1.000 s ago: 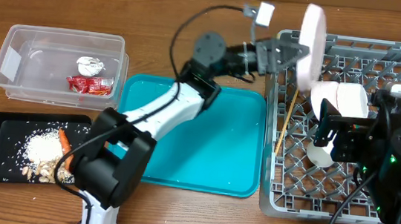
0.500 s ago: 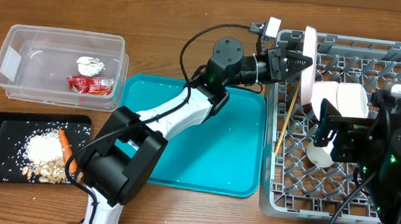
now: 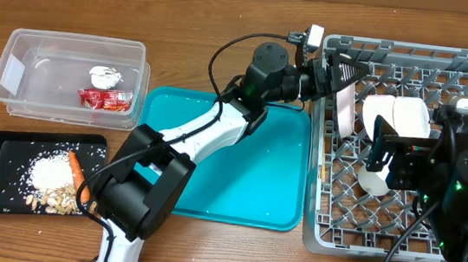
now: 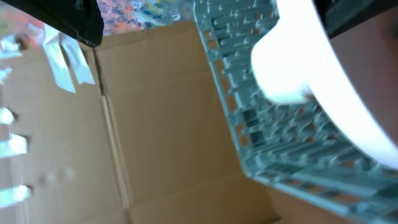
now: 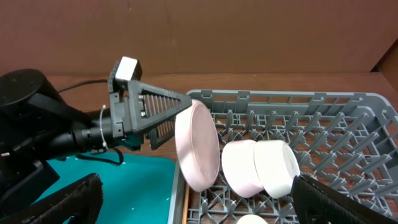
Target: Sort waste into correct bins and load items into the dishwasher
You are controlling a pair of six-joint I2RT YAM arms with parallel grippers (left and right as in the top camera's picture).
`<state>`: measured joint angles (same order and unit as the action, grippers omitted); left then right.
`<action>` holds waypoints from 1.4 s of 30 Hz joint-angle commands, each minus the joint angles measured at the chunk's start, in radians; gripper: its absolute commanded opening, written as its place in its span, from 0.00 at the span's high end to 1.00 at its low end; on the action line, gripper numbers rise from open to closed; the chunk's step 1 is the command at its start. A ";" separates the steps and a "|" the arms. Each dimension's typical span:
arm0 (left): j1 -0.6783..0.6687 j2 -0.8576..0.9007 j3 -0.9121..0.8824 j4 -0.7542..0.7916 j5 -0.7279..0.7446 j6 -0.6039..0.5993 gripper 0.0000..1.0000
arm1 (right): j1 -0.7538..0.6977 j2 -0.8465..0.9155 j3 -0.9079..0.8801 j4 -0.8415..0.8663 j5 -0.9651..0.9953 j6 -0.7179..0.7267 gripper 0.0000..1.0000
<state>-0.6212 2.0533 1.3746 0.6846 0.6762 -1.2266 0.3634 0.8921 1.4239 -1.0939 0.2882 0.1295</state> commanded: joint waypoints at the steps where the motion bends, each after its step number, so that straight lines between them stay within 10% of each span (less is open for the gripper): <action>1: 0.008 -0.005 0.027 0.063 0.005 0.068 0.00 | 0.002 -0.005 0.014 0.003 0.006 -0.006 0.00; 42: 0.258 -0.222 0.100 -0.760 0.039 0.505 0.00 | 0.002 -0.005 0.014 0.003 0.006 -0.006 0.00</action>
<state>-0.4057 1.9995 1.4563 -0.0338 0.7624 -0.8112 0.3634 0.8921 1.4239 -1.0943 0.2882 0.1295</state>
